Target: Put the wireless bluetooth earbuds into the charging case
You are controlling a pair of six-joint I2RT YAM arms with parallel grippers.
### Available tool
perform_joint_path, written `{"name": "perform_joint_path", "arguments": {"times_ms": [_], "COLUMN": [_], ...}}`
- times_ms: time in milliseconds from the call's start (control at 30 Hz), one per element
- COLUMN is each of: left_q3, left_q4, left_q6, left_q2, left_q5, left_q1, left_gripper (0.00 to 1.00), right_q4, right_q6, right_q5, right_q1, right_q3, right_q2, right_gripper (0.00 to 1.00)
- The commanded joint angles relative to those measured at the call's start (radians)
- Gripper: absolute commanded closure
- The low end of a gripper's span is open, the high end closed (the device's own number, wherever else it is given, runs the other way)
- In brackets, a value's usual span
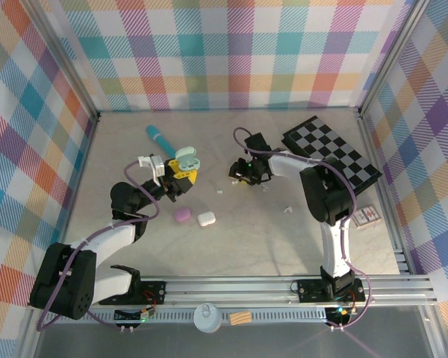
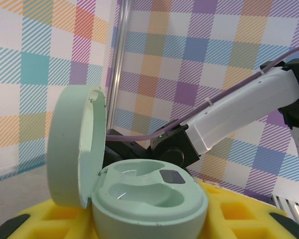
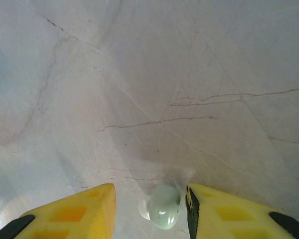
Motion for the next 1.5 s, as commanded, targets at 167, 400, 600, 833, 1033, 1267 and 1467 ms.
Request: {"name": "perform_joint_path", "arguments": {"times_ms": [167,400,600,833,1033,1267,1467], "left_q3": [-0.002,-0.003,-0.003,-0.001,0.002,0.0,-0.003], "left_q4": [0.056,0.054,0.054,0.055,0.055,0.054,0.055], "left_q6": [0.001,0.001,0.002,0.002,0.002,0.002,0.002], "left_q2": [-0.008,-0.014,-0.013,-0.012,-0.006,-0.012,-0.015], "left_q5": [0.026,0.028,0.029,0.03,0.032,0.031,0.03], "left_q1": [0.009,0.009,0.009,0.009,0.009,0.009,0.009], "left_gripper": [0.6,0.6,0.6,0.6,0.6,0.6,0.6], "right_q4": [0.097,0.133,0.146,0.155,0.173,0.199,0.124], "right_q6": [0.061,0.053,0.05,0.05,0.05,0.058,0.034], "right_q5": [-0.128,-0.142,-0.145,-0.15,-0.189,-0.231,-0.206], "right_q1": [-0.011,-0.014,-0.016,-0.017,-0.018,-0.019,-0.018], "right_q3": [-0.06,-0.072,-0.074,-0.081,-0.081,-0.078,-0.048], "right_q2": [-0.003,-0.011,-0.017,-0.011,0.0,0.015,0.041], "right_gripper": [0.58,0.59,0.62,0.65,0.65,0.65,0.64]}}
